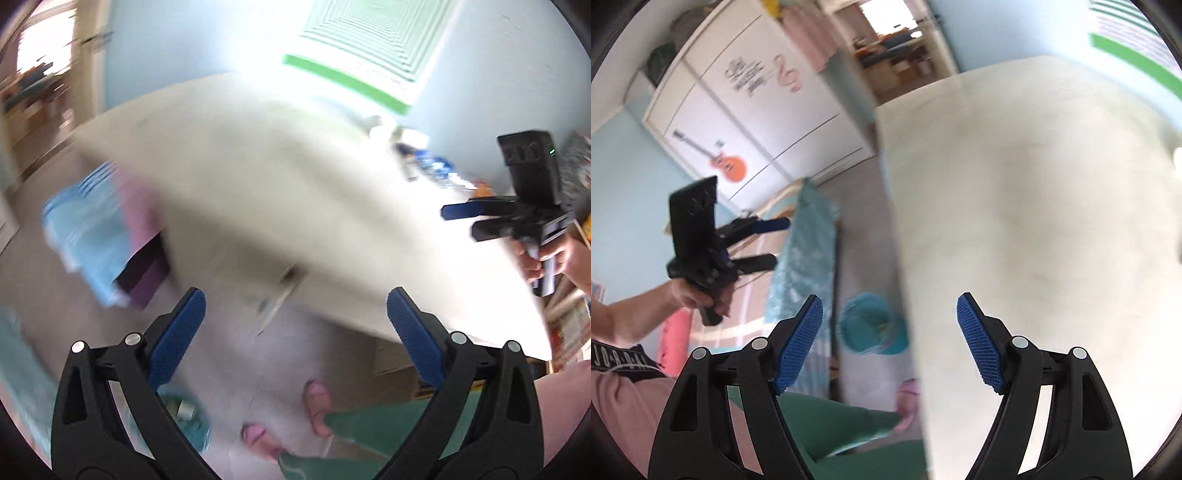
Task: Collect trash
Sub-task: 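Return both tools to the table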
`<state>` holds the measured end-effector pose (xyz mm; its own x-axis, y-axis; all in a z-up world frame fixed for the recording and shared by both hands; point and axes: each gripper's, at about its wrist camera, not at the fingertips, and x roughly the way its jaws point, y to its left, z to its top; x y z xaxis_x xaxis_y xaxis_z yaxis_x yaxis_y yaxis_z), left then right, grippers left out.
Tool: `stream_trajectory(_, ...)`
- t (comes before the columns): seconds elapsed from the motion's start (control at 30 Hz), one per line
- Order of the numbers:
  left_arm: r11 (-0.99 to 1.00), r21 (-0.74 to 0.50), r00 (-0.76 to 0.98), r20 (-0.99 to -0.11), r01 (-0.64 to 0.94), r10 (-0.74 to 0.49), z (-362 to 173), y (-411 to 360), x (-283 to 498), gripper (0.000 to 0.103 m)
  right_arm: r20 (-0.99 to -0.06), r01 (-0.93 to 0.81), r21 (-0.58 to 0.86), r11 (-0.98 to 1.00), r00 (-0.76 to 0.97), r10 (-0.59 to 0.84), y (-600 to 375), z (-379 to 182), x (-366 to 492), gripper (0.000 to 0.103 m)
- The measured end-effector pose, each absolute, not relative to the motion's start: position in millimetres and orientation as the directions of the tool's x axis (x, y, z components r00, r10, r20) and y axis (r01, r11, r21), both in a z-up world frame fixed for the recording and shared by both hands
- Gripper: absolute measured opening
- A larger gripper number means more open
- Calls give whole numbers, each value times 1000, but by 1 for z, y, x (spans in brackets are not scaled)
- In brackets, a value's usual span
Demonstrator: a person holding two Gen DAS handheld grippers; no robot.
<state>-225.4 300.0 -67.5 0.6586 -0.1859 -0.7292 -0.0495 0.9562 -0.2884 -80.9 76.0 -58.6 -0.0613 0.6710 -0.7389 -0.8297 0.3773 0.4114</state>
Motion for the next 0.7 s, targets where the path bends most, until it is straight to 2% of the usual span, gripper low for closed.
stream_trajectory(0.1, 957, -287, 578, -774, 46, -259, -62, 268, -164, 96, -751, -806, 367, 464, 38, 660, 25, -51, -50, 75)
stream_trajectory(0.2, 936, -330, 540, -769, 123, -342, -60, 236, -108, 96, -773, -775, 330, 539, 106, 626, -21, -49, -23, 75)
stream_trajectory(0.5, 927, -214, 523, -776, 309, -353, -45, 124, 7, 96, -814, -707, 185, 682, 278, 510, -125, -51, 63, 75)
stream_trajectory(0.63, 909, -218, 504, -774, 356, -383, -56, 89, 54, 96, -824, -680, 137, 720, 325, 464, -152, -67, 107, 75)
stream_trajectory(0.7, 912, -169, 498, -793, 375, -352, -67, 69, 75, 96, -829, -676, 132, 725, 327, 455, -160, -75, 124, 75)
